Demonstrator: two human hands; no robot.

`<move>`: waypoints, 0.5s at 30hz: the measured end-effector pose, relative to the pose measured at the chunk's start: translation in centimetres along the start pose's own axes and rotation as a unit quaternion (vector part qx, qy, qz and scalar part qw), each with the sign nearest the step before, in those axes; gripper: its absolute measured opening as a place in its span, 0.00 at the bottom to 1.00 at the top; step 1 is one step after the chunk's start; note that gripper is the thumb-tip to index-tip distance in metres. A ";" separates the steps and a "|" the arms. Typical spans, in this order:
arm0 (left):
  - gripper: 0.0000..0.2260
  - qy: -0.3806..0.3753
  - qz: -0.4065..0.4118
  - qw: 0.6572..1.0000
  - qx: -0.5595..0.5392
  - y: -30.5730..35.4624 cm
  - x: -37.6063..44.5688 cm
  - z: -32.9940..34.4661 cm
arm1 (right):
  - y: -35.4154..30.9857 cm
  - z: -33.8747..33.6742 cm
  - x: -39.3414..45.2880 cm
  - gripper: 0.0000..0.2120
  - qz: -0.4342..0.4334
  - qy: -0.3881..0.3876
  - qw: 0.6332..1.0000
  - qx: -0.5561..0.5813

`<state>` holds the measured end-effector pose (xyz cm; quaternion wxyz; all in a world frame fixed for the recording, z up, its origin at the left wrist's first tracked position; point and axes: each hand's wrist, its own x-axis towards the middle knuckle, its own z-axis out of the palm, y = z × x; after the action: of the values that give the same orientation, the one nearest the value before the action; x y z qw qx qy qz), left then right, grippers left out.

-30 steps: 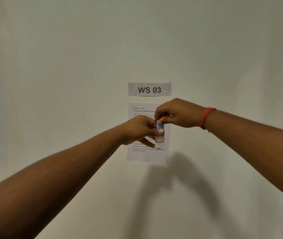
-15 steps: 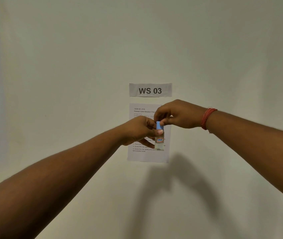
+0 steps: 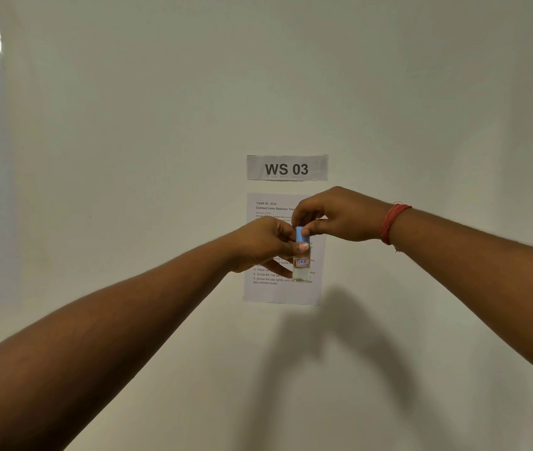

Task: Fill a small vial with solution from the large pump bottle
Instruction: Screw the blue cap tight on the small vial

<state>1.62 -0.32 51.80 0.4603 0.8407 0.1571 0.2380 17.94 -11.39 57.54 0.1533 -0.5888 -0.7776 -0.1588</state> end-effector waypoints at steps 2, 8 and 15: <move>0.08 0.000 0.000 1.000 -0.001 -0.1 0.0 0.0 | 0.0 0.1 0.0 0.07 -0.001 -0.001 1.000 0.000; 0.11 -0.006 0.004 1.000 0.004 -0.3 0.0 0.1 | 0.0 0.6 0.1 0.09 0.006 0.019 0.999 -0.033; 0.11 -0.006 0.005 1.000 0.007 -0.3 0.1 0.0 | 0.4 0.5 -0.1 0.11 0.014 0.019 1.000 0.000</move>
<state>1.72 -0.14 51.59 0.4541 0.8462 0.1519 0.2338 18.28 -11.19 57.07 0.1706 -0.5966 -0.7660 -0.1680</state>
